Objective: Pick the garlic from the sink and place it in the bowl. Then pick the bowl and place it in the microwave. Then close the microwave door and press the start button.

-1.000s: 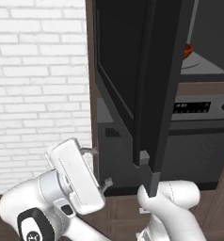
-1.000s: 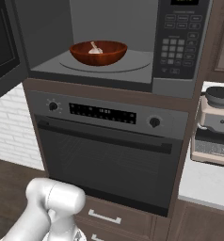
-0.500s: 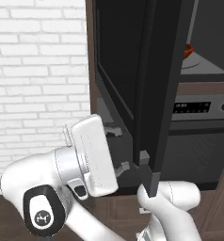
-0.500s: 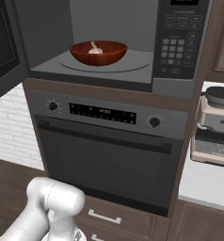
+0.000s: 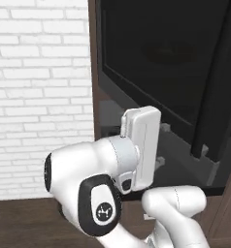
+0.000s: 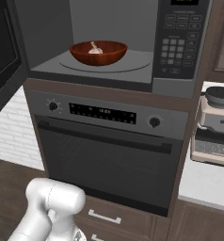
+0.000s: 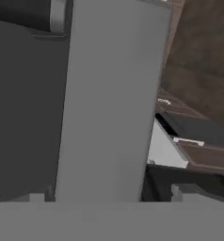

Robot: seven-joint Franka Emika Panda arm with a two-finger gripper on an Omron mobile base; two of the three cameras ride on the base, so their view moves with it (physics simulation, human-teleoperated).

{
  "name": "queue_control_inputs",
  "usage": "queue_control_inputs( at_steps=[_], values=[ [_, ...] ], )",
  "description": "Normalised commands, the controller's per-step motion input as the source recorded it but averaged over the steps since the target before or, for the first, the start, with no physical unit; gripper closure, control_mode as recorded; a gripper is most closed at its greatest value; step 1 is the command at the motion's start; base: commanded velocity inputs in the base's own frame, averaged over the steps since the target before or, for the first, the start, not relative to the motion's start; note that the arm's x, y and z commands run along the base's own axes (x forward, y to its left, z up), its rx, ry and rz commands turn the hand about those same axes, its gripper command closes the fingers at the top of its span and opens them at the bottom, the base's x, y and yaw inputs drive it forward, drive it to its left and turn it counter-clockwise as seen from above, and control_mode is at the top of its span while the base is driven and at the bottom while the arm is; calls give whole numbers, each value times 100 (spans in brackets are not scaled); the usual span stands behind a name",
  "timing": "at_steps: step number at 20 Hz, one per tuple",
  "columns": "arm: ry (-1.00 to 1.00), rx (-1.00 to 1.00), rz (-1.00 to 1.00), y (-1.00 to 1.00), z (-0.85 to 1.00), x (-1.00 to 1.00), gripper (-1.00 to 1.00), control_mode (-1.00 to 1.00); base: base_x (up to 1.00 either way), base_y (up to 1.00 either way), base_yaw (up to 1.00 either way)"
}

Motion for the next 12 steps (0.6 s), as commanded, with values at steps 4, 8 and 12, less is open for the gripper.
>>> queue_control_inputs(
  at_steps=[4,8,12],
  values=[
    [-9,21,27,-93,18,1,-100,-100,0,0,0],
    [-6,19,32,-86,21,22,-100,-100,0,0,0],
    [-1,14,27,-41,15,57,-100,-100,0,0,0]
  ],
)
